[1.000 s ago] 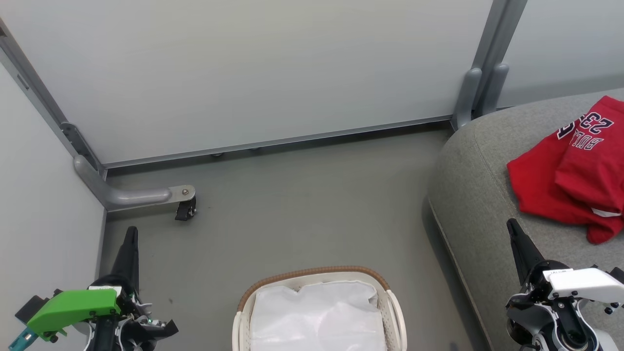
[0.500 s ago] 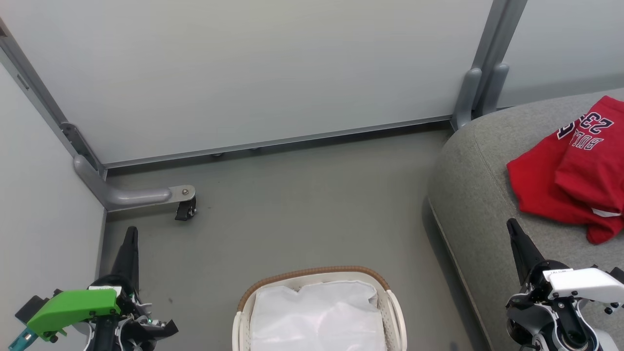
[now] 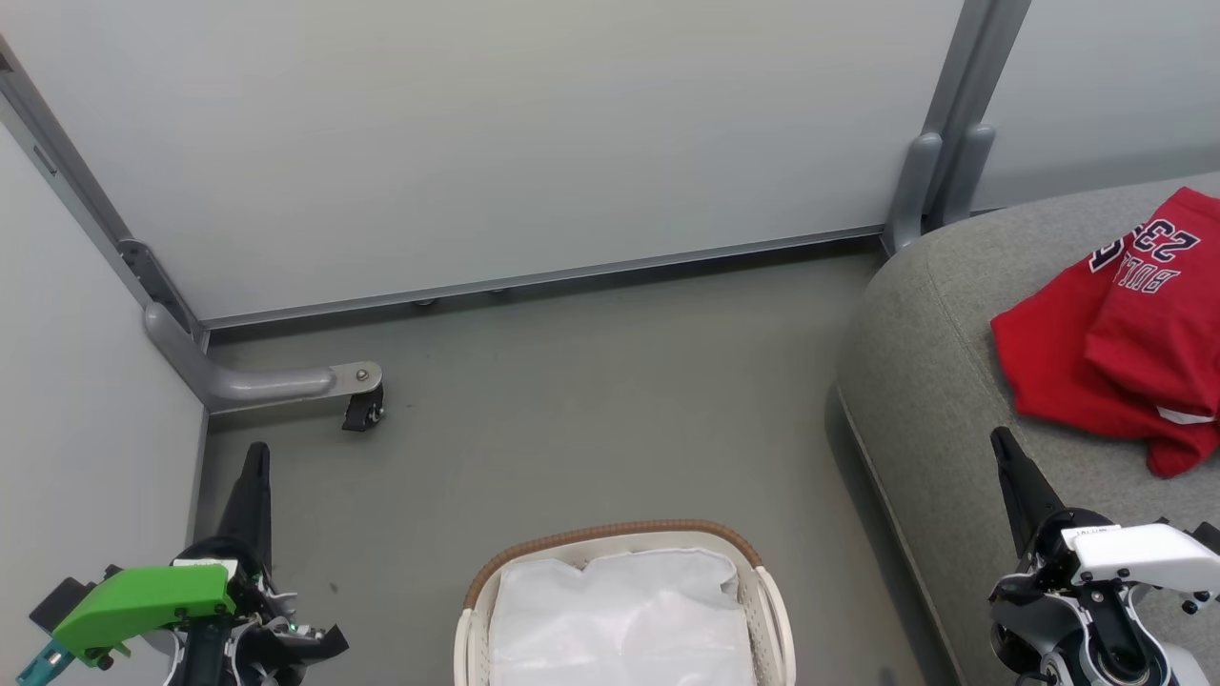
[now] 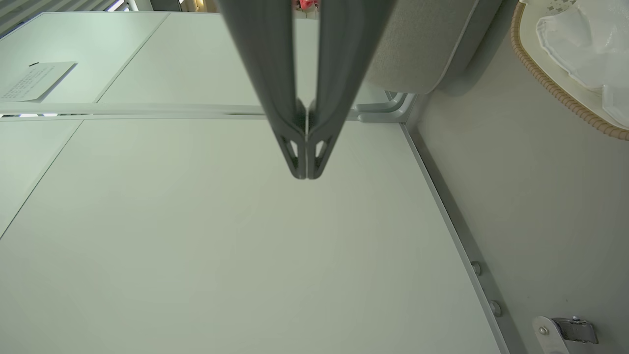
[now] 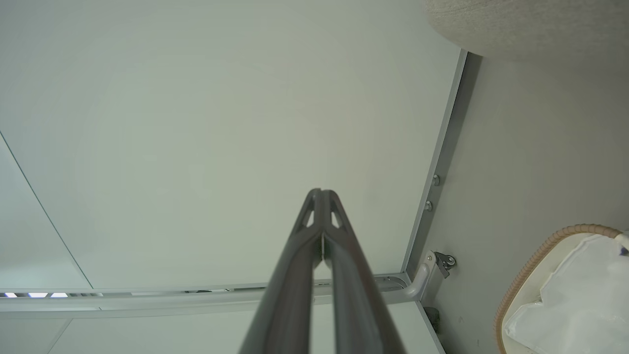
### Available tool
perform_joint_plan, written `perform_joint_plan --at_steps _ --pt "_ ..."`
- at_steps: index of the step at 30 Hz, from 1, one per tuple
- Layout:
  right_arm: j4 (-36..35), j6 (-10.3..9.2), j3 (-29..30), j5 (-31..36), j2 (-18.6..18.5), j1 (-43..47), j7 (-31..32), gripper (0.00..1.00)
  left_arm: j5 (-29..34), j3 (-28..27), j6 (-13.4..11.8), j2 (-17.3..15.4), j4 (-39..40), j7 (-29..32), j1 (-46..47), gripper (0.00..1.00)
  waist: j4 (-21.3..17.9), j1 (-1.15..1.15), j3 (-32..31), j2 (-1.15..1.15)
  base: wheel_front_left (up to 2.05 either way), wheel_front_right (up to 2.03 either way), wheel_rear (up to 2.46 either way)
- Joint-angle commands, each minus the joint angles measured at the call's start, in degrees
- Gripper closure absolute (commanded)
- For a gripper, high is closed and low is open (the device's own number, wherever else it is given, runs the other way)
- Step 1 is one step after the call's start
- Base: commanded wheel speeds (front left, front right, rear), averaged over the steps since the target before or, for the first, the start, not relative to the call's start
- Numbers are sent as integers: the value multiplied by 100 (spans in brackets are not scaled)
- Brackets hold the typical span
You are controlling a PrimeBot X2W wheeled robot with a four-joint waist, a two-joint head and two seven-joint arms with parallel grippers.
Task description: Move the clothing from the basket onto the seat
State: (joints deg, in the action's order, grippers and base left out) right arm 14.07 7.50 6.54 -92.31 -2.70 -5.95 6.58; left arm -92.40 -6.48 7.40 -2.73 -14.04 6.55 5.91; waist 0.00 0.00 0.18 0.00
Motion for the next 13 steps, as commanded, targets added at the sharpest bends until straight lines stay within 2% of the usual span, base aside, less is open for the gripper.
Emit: perform_joint_plan --at_steps 1,13 --pt "-16 -2 9 -19 -34 -46 13 100 0 -18 16 -34 6 18 64 100 0 0 0 0 0 0 0" --pt "-16 -2 8 -19 -34 -46 13 100 2 -19 16 -33 6 20 64 100 0 0 0 0 0 0 0"
